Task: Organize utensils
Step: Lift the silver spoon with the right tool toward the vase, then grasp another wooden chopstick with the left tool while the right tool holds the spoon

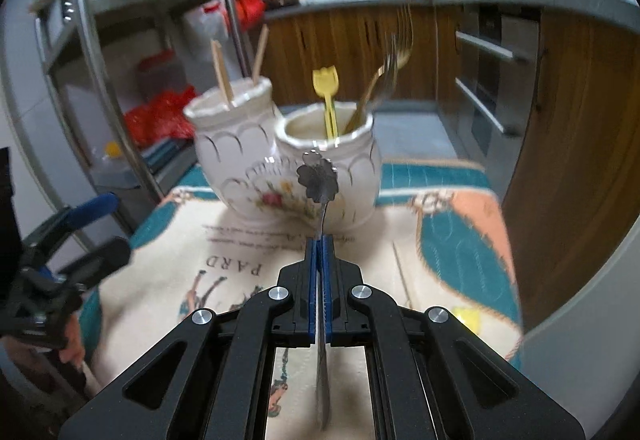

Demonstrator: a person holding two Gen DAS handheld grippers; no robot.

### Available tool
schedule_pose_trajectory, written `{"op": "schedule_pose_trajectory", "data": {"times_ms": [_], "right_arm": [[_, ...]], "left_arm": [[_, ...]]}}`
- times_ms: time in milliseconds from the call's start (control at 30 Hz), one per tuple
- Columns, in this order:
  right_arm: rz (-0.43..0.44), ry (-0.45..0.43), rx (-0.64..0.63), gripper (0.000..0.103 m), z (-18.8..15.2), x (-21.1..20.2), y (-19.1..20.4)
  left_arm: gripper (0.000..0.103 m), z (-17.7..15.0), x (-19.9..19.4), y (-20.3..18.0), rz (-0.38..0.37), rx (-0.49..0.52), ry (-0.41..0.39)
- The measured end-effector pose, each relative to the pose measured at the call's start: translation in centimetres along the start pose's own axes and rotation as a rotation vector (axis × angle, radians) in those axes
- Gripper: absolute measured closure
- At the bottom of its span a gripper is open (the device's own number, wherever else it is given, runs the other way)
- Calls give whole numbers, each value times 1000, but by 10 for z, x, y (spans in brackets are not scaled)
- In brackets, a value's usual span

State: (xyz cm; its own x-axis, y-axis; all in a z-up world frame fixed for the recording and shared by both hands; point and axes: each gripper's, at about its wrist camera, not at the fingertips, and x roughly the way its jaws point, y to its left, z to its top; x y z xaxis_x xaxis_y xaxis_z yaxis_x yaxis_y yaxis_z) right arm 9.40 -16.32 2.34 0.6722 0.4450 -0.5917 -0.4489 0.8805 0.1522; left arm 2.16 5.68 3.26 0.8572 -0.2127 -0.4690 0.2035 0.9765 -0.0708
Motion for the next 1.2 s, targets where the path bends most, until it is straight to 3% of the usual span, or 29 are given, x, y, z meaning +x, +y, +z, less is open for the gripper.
{"op": "schedule_pose_trajectory", "data": {"times_ms": [400,700,867,1200], "right_arm": [[24,-190,-75,101,5,-53,-5],[4,-273,-30,101,13,-90,-44],[0,-289,-11,101,5,-102,-65],[9,-314,43,101,-11,-122,-97]], "left_arm": [[6,6,3,-36,-5,60,14],[6,9,29,-81,-11,69,58],[19,-1,47,-117,-31,42,137],[61,-29,66,-174,-86,6,302]]}}
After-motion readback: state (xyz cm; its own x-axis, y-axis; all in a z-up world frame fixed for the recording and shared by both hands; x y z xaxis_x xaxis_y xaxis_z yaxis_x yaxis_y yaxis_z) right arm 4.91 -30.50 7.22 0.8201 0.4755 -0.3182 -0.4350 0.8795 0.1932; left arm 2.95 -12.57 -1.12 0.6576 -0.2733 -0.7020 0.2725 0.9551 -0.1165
